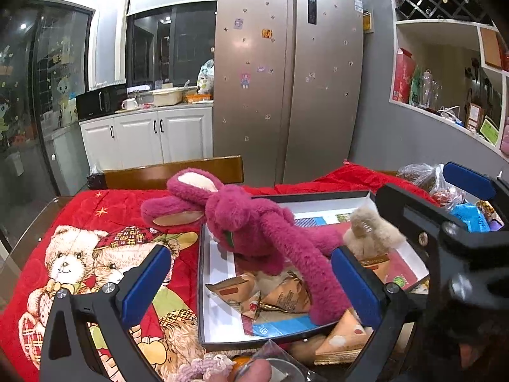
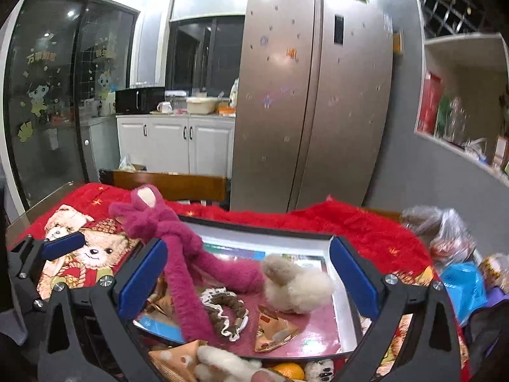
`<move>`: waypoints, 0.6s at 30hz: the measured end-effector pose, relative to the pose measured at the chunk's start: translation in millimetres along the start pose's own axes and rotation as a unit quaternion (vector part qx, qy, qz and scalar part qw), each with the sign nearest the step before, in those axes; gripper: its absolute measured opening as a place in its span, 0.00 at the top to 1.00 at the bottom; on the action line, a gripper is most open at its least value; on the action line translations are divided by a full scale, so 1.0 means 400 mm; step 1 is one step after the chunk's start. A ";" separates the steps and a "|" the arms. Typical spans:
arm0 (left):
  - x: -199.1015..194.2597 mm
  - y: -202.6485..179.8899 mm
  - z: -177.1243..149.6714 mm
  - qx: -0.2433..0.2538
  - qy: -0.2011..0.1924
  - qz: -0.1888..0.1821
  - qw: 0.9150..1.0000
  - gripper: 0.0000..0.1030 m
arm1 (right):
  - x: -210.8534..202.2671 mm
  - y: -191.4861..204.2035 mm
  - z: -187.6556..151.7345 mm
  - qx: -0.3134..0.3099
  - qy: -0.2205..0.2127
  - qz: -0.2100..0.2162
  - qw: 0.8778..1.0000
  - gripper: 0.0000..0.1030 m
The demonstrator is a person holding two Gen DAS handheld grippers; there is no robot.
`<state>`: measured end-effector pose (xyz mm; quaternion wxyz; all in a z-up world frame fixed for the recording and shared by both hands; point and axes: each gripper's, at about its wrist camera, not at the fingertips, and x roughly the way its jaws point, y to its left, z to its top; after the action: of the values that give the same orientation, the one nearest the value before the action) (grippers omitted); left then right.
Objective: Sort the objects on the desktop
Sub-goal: 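Withdraw both grippers from the box back toward the pile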
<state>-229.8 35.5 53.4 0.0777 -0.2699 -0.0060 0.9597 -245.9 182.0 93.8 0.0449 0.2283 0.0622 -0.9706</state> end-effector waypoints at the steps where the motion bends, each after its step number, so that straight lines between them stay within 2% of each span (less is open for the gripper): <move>1: -0.011 -0.001 0.004 -0.002 -0.003 -0.002 1.000 0.00 | -0.019 0.005 0.004 0.000 -0.005 0.004 1.000 0.00; 9: -0.162 -0.023 0.018 -0.013 -0.050 -0.023 0.998 0.00 | -0.205 0.021 0.025 0.007 -0.054 0.012 0.998 0.00; 15: -0.270 -0.037 0.001 -0.025 -0.071 -0.042 0.996 0.00 | -0.351 0.041 0.001 -0.007 -0.090 -0.014 0.996 0.00; 18: -0.307 -0.030 -0.024 -0.032 -0.072 -0.048 0.996 0.00 | -0.404 0.029 -0.013 0.005 -0.100 -0.025 0.995 0.00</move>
<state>-119.7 28.4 109.5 0.1140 -0.2021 -0.0552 0.9711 -98.2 180.9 160.3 0.0252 0.1285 0.0578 -0.9897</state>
